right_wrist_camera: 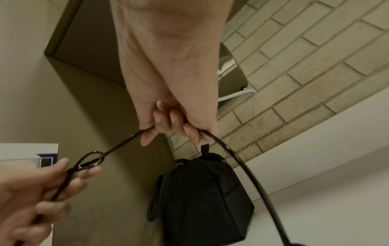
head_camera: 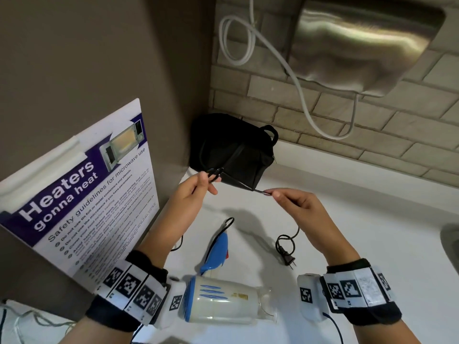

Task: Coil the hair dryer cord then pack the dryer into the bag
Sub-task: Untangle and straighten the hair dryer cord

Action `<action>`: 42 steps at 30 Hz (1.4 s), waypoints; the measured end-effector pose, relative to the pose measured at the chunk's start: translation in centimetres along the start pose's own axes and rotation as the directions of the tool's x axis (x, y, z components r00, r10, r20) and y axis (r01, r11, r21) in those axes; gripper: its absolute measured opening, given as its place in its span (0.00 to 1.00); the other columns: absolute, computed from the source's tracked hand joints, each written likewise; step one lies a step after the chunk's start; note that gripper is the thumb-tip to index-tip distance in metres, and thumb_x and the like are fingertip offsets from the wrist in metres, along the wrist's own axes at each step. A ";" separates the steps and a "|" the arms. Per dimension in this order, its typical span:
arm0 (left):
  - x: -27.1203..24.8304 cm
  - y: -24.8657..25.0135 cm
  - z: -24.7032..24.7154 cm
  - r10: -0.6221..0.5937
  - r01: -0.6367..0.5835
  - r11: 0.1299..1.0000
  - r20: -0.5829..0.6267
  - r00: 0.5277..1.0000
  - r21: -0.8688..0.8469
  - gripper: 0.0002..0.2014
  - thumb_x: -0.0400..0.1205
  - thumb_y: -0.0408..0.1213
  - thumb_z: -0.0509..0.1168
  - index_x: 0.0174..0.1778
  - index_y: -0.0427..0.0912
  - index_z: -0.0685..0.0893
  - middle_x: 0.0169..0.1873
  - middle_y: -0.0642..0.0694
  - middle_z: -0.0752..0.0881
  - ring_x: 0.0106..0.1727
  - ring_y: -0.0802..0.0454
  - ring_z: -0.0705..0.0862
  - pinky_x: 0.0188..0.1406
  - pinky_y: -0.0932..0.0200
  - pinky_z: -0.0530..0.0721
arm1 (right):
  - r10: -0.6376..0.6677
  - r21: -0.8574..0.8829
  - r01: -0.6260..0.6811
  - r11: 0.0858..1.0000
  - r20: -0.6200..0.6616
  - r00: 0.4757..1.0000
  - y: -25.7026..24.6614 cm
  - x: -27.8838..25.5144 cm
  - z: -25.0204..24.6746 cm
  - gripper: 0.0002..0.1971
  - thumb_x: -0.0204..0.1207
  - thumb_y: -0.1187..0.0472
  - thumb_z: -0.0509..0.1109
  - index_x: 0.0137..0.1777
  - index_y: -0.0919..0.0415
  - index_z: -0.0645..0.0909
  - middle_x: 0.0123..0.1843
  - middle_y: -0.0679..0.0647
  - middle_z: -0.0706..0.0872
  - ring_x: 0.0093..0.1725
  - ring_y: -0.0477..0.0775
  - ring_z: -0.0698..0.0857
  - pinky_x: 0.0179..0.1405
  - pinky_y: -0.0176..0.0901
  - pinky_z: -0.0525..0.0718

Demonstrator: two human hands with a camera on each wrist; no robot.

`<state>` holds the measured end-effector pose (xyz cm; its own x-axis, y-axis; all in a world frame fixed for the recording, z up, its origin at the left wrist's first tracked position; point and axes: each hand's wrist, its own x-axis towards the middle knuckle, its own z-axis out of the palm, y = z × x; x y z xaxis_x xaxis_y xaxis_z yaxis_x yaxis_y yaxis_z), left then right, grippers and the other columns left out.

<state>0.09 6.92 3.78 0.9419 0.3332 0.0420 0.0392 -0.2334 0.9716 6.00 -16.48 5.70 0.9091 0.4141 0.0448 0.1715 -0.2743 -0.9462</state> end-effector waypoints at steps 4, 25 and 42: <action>0.1 0.2 1.5 0.055 -0.059 0.997 0.061 0.997 0.059 0.16 0.87 0.47 0.54 0.47 0.48 0.86 0.42 0.54 0.88 0.35 0.71 0.80 0.34 0.74 0.73 | 0.026 -0.040 -0.025 0.999 0.024 0.999 0.4 0.0 0.7 0.12 0.84 0.59 0.63 0.60 0.47 0.87 0.50 0.38 0.90 0.53 0.36 0.84 0.60 0.35 0.77; 0.4 -0.9 2.8 -0.007 0.018 0.999 0.272 0.962 -0.040 0.08 0.86 0.34 0.59 0.55 0.45 0.82 0.44 0.49 0.89 0.27 0.65 0.78 0.34 0.67 0.76 | 0.078 0.051 -0.111 0.992 0.436 0.897 0.2 0.7 -0.4 0.29 0.86 0.70 0.50 0.78 0.35 0.64 0.42 0.56 0.80 0.34 0.51 0.66 0.41 0.44 0.67; 1.0 -0.8 2.2 -0.234 0.232 0.893 0.042 0.971 -0.386 0.14 0.89 0.40 0.50 0.44 0.38 0.75 0.38 0.40 0.88 0.29 0.54 0.88 0.34 0.63 0.86 | 0.127 0.199 -0.208 0.958 0.354 0.926 0.9 0.9 2.0 0.09 0.85 0.59 0.61 0.46 0.60 0.79 0.28 0.52 0.76 0.25 0.48 0.62 0.31 0.38 0.64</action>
<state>1.74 5.40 2.52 0.9198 0.3397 -0.1964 0.1249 0.2211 0.9672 6.19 -14.57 4.27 0.7295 0.6563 -0.1926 -0.0999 -0.1763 -0.9793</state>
